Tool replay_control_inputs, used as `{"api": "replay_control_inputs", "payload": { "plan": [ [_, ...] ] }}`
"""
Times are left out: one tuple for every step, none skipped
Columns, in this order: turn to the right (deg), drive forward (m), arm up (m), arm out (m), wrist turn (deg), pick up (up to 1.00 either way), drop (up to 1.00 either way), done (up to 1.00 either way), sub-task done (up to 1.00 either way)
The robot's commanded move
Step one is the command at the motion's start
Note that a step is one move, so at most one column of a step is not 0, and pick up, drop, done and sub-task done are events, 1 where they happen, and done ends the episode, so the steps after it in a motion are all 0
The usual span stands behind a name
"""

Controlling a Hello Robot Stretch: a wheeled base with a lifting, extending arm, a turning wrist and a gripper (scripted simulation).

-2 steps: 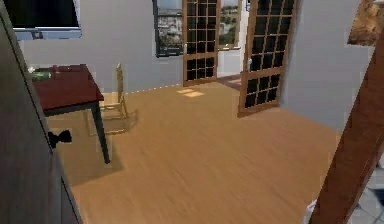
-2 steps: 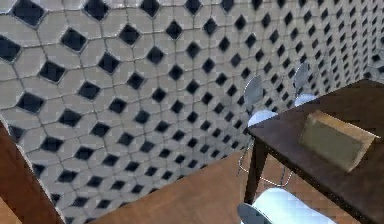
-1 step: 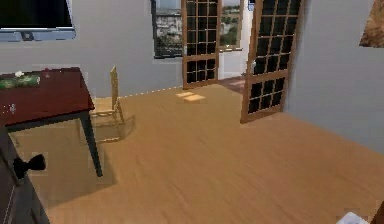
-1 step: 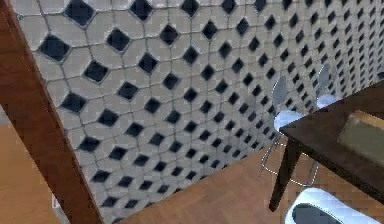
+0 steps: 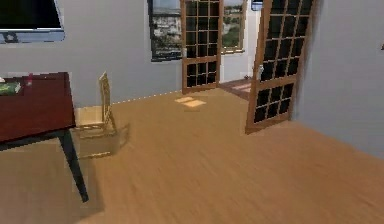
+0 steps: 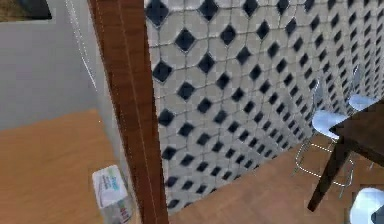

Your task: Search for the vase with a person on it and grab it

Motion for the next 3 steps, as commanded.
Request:
{"api": "replay_control_inputs", "payload": {
  "plan": [
    [6.0, 0.0, 0.0, 0.0, 0.0, 0.0, 0.0, 0.0, 0.0],
    [0.0, 1.0, 0.0, 0.0, 0.0, 0.0, 0.0, 0.0, 0.0],
    [0.0, 1.0, 0.0, 0.0, 0.0, 0.0, 0.0, 0.0, 0.0]
  ]
}}
